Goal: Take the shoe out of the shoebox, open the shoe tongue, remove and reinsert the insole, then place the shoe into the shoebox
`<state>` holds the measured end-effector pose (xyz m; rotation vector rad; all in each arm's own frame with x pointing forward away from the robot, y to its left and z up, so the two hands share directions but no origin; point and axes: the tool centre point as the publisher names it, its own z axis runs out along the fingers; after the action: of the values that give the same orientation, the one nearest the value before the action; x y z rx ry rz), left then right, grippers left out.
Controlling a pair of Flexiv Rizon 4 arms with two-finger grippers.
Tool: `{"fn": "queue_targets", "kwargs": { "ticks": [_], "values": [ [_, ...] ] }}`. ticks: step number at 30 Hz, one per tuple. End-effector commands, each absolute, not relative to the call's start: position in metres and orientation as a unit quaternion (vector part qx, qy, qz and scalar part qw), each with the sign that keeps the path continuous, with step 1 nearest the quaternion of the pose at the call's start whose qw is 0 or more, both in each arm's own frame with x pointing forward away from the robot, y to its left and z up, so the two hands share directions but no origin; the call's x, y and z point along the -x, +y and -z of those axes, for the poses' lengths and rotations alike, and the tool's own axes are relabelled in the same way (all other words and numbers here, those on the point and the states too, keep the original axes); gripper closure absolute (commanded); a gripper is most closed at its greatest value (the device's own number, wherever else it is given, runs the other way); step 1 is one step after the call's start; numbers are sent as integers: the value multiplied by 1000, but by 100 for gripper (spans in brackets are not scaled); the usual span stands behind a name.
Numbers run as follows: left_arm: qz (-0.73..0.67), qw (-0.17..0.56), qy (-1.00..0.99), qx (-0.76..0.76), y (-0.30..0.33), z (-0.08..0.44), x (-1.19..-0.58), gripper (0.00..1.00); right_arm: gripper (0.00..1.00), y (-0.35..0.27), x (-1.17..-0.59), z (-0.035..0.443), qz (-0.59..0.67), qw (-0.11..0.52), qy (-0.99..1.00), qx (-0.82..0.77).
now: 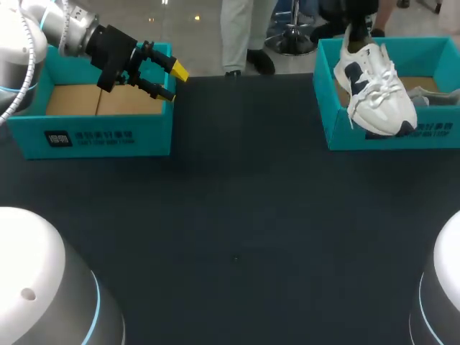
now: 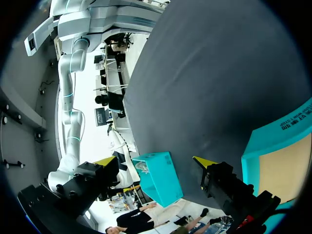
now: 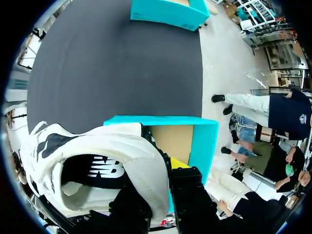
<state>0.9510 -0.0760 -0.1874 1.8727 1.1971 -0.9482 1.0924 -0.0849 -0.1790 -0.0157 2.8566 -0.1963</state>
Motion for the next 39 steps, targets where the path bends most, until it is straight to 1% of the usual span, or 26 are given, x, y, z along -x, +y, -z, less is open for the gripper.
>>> {"fn": "queue_targets", "kwargs": {
  "ticks": [1,7,12,29,30,32,37,39],
  "values": [
    [366,354,463,-726,-76,187,-951,0,100,-103,-1110,178,69,129,989,2],
    [366,354,463,-726,-76,187,-951,0,100,-133,-1124,178,94,115,989,-11],
    [366,354,463,-726,-76,187,-951,0,100,-144,-1130,180,97,126,987,-27],
    [366,354,463,-726,-76,187,-951,0,100,-144,-1130,180,97,126,987,-27],
    [366,354,463,-726,-76,187,-951,0,100,-149,-1133,182,115,125,985,-31],
    [366,354,463,-726,-76,187,-951,0,100,-158,-1139,183,92,125,987,-52],
    [366,354,463,-726,-76,187,-951,0,100,-186,-1151,186,115,134,982,-66],
    [366,354,463,-726,-76,187,-951,0,100,-199,-1158,185,100,134,982,-89]
  ]
}}
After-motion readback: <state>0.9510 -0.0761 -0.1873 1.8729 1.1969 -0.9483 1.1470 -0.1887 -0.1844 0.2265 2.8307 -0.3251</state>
